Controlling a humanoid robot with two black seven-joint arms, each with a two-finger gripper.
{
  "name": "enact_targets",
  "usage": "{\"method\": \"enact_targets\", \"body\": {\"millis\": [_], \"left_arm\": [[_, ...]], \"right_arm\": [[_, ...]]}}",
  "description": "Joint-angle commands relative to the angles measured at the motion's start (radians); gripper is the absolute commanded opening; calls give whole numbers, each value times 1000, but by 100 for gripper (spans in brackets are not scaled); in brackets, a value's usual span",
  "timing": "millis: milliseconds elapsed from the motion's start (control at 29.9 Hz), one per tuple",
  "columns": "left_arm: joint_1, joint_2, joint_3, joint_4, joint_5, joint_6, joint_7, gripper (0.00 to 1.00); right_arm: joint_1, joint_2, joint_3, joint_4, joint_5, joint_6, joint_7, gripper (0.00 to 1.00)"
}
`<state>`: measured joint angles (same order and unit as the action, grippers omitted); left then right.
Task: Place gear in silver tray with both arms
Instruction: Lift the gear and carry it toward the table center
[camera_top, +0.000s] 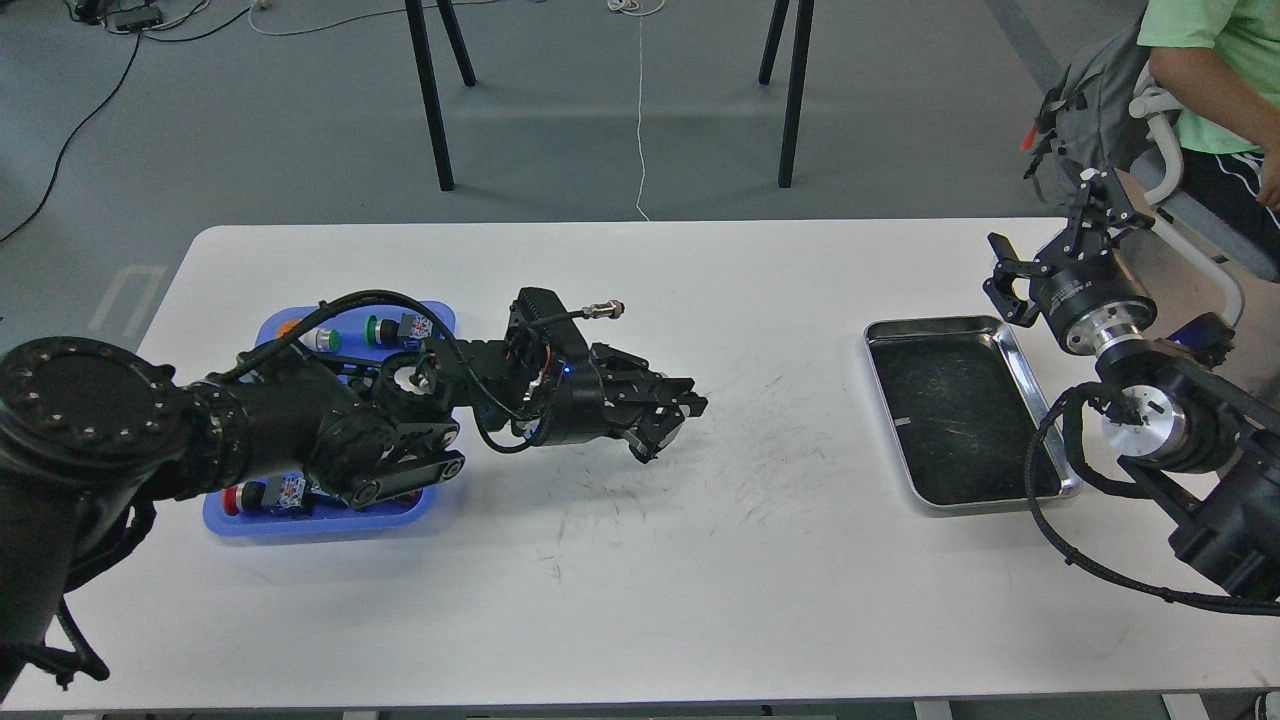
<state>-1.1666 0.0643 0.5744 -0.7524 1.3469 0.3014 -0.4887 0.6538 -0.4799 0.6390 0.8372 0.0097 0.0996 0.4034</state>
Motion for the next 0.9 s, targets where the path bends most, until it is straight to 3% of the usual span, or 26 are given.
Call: {"method": "enact_targets", "body": {"millis": [0,368,869], "left_arm": [[7,-64,27,25,0,-2,0,13],[48,-64,73,140,-2,-13,0,14],[47,-64,67,91,0,-2,0,14]], "right_arm": [[9,3,-24,-9,-2,0,0,100],[13,9,-27,-30,-2,2,0,100],[13,9,-29,-30,-4,2,0,100]]}}
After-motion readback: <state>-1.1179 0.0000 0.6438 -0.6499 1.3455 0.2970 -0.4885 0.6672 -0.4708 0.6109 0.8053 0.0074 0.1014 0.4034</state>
